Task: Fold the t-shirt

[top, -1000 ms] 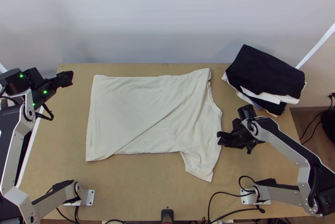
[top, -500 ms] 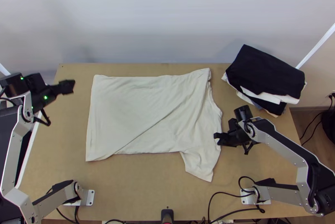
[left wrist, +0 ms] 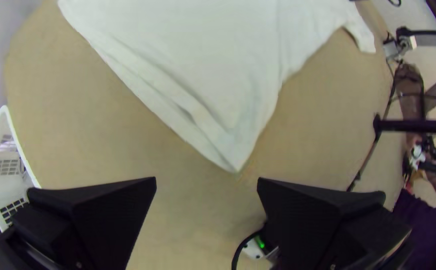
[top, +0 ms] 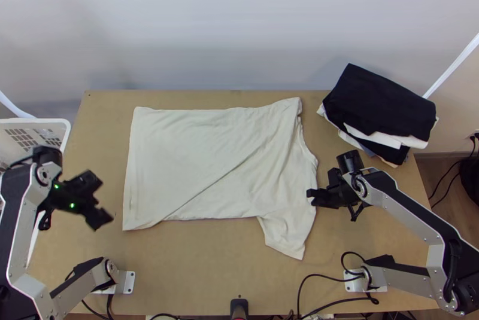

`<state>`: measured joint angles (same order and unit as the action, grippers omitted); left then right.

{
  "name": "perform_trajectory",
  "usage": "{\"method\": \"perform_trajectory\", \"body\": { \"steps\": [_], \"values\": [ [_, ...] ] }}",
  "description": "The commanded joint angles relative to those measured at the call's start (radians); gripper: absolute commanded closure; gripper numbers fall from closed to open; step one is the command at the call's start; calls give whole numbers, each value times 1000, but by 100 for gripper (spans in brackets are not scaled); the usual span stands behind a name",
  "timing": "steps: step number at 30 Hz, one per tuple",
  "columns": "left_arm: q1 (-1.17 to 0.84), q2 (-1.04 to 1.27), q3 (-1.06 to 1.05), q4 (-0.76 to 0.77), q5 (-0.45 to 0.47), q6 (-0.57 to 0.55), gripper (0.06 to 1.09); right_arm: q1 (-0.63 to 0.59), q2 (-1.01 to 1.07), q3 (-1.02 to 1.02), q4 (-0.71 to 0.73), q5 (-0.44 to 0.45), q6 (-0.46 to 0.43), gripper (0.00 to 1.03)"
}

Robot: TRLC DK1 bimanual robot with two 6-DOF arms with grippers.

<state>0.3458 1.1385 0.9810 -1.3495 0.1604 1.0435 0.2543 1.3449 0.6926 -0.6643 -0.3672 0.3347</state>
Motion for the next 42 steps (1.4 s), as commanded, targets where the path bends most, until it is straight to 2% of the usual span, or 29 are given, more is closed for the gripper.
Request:
{"method": "perform_trajectory", "body": {
  "steps": [1, 4, 11, 17, 20, 24, 25, 27, 29, 31, 36, 42],
  "values": [
    [-42, -10, -71, -27, -88, 132, 11, -6, 16, -10, 9, -3, -8, 100],
    [-105, -13, -123, 10, -111, 128, 11, -7, 20, -10, 12, -3, -8, 100],
    [-291, -11, -219, 135, -125, -2, 11, -24, 45, -8, 20, -3, -11, 100],
    [-327, 96, -242, 199, -127, -65, 11, -26, 68, -2, 32, -3, -11, 100],
    [-326, 135, -243, 222, -127, -76, 19, -30, 71, -1, 35, -3, -11, 100],
    [-326, 164, -248, 243, -127, -79, 20, -36, 74, -2, 37, -3, -14, 100],
    [-326, 168, -248, 250, -127, -79, 22, -36, 74, -2, 38, -3, -14, 100],
    [-324, 170, -251, 276, -125, -79, 43, -38, 74, -4, 38, -3, -17, 100],
    [-323, 159, -252, 314, -111, -80, 76, -46, 74, -4, 37, -3, -22, 100],
    [-326, 150, -252, 326, -85, -56, 105, -49, 74, -5, 38, -3, -23, 100],
    [-314, 178, -212, 334, -81, -46, 105, -50, 74, -8, 38, -3, -25, 100],
    [-251, 245, -136, 412, -59, -56, 105, -44, 74, -10, 38, -3, -22, 100]
  ]
}}
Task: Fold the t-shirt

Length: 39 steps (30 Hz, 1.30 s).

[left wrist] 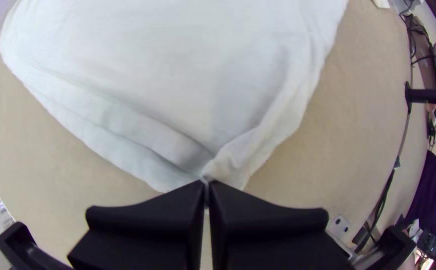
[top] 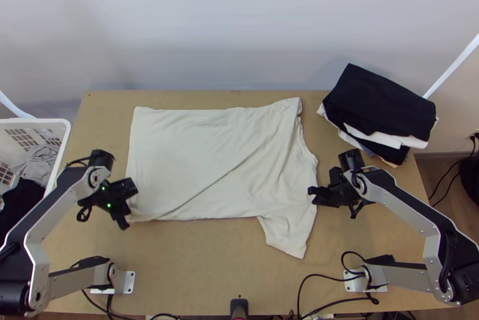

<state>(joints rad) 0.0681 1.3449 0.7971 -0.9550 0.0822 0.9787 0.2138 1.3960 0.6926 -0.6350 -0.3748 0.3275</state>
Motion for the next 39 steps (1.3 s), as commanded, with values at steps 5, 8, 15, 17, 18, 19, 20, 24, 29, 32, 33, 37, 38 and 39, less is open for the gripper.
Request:
{"method": "perform_trajectory", "body": {
  "steps": [5, 8, 15, 17, 18, 19, 20, 24, 29, 32, 33, 37, 38, 39],
  "values": [
    [79, 123, 99, 71, 62, 0, 105, 1, 23, -11, 9, 5, -15, 100],
    [93, 155, 105, 99, 91, -29, 102, 1, 21, -11, 9, 5, -13, 100],
    [121, 152, 128, 47, 149, -44, 10, 15, 21, -16, 12, 5, -10, 100],
    [150, 158, 151, 21, 169, -44, 10, 25, 23, -18, 15, 5, -8, 100],
    [168, 163, 166, 10, 191, -49, 10, 30, 23, -18, 20, 5, -8, 100],
    [188, 165, 182, -7, 218, -49, 10, 35, 23, -18, 21, 5, -7, 100],
    [205, 168, 202, -34, 246, -51, 10, 38, 26, -18, 24, 5, -7, 100],
    [265, 211, 292, -188, 329, -71, 11, 52, 29, -22, 34, 5, 7, 100],
    [329, 273, 347, -338, 415, -87, 21, 59, 35, -24, 37, 5, 10, 100],
    [380, 307, 349, -421, 484, -89, 31, 59, 35, -22, 37, 5, 10, 100],
    [381, 310, 341, -427, 484, -91, 31, 59, 37, -24, 37, 5, 10, 100],
    [403, 310, 314, -426, 482, -91, 31, 59, 38, -22, 37, 5, 10, 100],
    [404, 312, 309, -424, 482, -91, 31, 59, 40, -22, 37, 5, 10, 100],
    [406, 310, 301, -424, 482, -87, 31, 59, 40, -21, 37, 5, 10, 100]
  ]
}}
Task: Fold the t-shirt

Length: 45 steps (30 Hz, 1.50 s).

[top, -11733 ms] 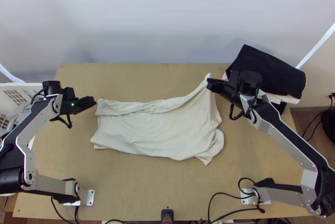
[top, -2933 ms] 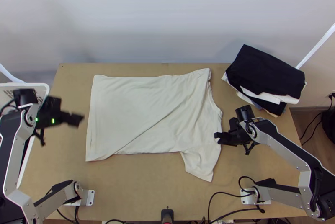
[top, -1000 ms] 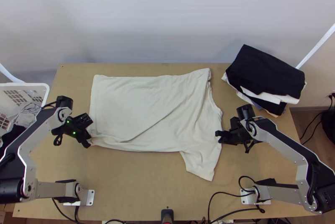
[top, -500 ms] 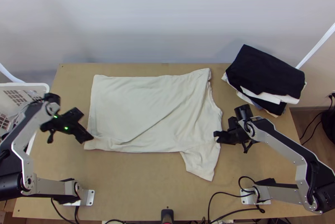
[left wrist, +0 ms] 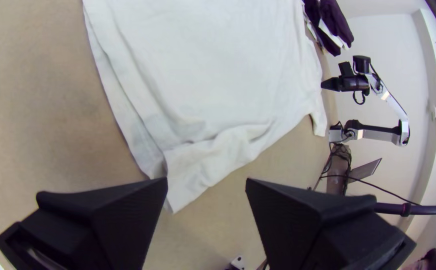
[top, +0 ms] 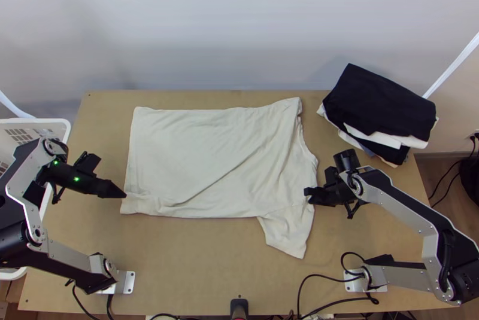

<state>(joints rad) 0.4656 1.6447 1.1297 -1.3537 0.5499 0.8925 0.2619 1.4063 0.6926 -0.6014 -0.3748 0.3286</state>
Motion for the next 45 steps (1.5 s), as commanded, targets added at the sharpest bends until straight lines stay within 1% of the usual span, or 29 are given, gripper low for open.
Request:
{"method": "perform_trajectory", "body": {
  "steps": [1, 4, 7, 8, 17, 22, 31, 45],
  "values": [
    [8, 9, -44, -16, 13, 2, 31, 11, 29, -21, 3, 5, 9, 100],
    [7, 1, -84, 18, 10, 5, 32, 11, 31, -16, 3, 5, 9, 100],
    [-7, -5, -123, 53, 1, 6, 45, 11, 31, -15, 3, 5, 9, 100],
    [-8, -3, -133, 59, -2, 5, 46, 11, 31, -16, 3, 5, 9, 100],
    [-12, 0, -153, 100, -11, 3, 46, 10, 28, -22, 0, 5, 9, 100],
    [11, 0, -137, 105, -36, 10, 46, 11, 26, -22, -1, 5, 7, 100],
    [31, 6, -117, 111, -54, 22, 46, 23, 29, -18, -1, 5, 13, 100],
    [-8, 20, -122, 146, -51, -1, 46, 17, 11, -30, -6, 5, 13, 100]
  ]
}}
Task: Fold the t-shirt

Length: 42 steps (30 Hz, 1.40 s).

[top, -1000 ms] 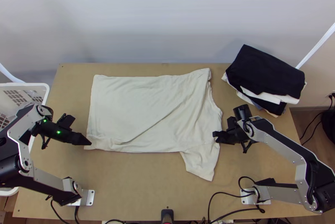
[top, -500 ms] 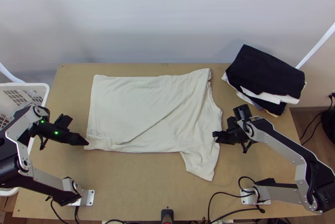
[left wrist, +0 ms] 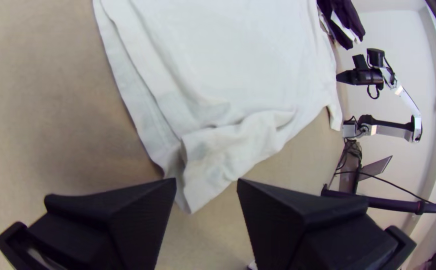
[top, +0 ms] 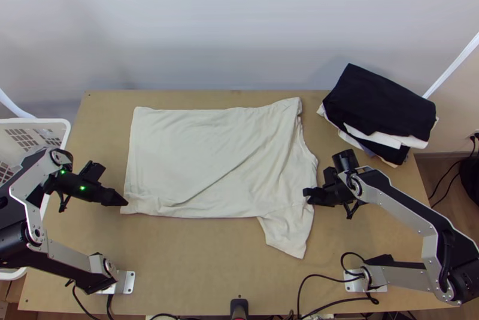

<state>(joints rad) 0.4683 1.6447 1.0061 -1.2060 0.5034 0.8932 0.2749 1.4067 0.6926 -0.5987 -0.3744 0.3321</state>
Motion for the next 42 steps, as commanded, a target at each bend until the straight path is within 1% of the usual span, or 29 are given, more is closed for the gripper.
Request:
{"method": "perform_trajectory", "body": {
  "steps": [1, 11, 12, 13, 14, 15, 16, 23, 26, 29, 31, 33, 34, 36, 37, 39, 40, 42],
  "values": [
    [-16, 20, 2, -1, -5, -5, 46, 4, 11, -30, -9, 5, 8, 100],
    [-51, 18, -14, 10, -5, -30, 46, 7, 11, -19, -9, 5, 8, 100],
    [-51, 15, -17, 8, -5, -31, 49, 6, 11, -19, -9, 5, 10, 100],
    [-53, 9, -21, 8, -5, -30, 61, 4, 11, -21, -9, 5, 10, 100],
    [-51, 1, -26, 16, -2, -31, 78, 4, 11, -21, -9, 5, 10, 100],
    [-53, -2, -29, 25, 0, -31, 98, 3, 11, -21, -9, 5, 8, 100],
    [-54, 1, -31, 26, 0, -30, 104, 1, 11, -21, -9, 5, 8, 100],
    [-30, -11, -49, 19, -9, -19, 105, -14, 5, -22, -10, 5, 8, 100],
    [-2, -29, -9, 0, -5, -20, 105, -23, -20, -8, -10, 5, 8, 100],
    [20, -65, 66, -21, 46, -62, 105, -23, -71, 25, -10, 6, 2, 100],
    [29, -88, 112, -15, 90, -128, 105, -20, -103, 48, -10, 8, 2, 100],
    [13, -103, 150, 28, 153, -292, 105, -19, -140, 76, 0, 42, -10, 100],
    [-7, -125, 157, 46, 175, -344, 105, -17, -153, 99, 0, 52, -19, 100],
    [-53, -204, 134, 186, 178, -513, 105, -26, -167, 157, 0, 58, -22, 100],
    [-74, -247, 124, 247, 178, -573, 105, -32, -172, 191, -1, 60, -21, 100],
    [-100, -310, 134, 364, 178, -729, 105, -51, -175, 272, -1, 63, -15, 100],
    [-123, -335, 147, 388, 176, -772, 105, -54, -173, 320, -3, 63, -10, 100],
    [-140, -379, 175, 477, 169, -892, 105, -63, -160, 426, -9, 65, -4, 100]
  ]
}}
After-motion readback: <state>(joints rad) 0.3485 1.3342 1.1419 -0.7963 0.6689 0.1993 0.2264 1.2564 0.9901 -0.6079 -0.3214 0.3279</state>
